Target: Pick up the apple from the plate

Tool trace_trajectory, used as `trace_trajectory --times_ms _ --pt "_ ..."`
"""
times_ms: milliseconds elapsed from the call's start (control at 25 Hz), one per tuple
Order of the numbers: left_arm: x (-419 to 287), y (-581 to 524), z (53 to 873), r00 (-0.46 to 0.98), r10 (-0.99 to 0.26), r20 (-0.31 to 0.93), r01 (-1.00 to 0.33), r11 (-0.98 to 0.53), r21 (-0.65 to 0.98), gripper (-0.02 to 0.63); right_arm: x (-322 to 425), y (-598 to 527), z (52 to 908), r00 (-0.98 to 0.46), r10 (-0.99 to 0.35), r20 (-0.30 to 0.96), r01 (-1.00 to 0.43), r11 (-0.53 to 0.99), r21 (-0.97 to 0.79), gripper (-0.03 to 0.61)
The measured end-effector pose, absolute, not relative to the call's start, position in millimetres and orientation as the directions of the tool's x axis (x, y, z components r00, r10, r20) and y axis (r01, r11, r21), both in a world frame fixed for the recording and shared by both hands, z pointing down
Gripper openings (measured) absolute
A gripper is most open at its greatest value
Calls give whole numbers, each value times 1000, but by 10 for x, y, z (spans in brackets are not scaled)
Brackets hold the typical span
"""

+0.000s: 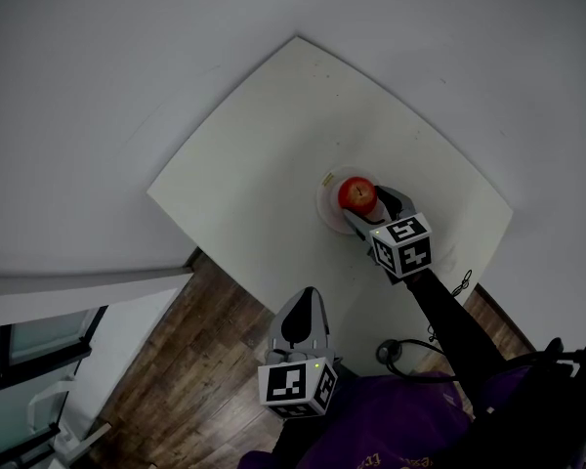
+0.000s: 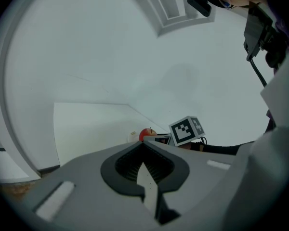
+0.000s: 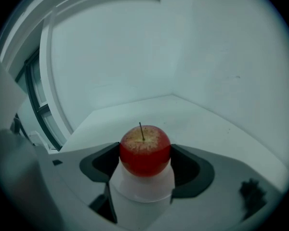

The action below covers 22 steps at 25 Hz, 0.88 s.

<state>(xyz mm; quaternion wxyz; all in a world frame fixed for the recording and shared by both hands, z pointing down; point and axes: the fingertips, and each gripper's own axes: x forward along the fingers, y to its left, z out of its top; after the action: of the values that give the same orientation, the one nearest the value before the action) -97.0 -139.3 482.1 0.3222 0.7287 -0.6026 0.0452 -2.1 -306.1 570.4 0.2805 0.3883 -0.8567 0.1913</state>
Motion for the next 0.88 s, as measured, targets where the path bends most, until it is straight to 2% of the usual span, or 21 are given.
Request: trace_trajectory --times_ms 880 --pt "-917 -1310 4641 276 -870 409 -912 -103 398 8 49 -2975 5382 -544 -601 585 -779 621 -88 339"
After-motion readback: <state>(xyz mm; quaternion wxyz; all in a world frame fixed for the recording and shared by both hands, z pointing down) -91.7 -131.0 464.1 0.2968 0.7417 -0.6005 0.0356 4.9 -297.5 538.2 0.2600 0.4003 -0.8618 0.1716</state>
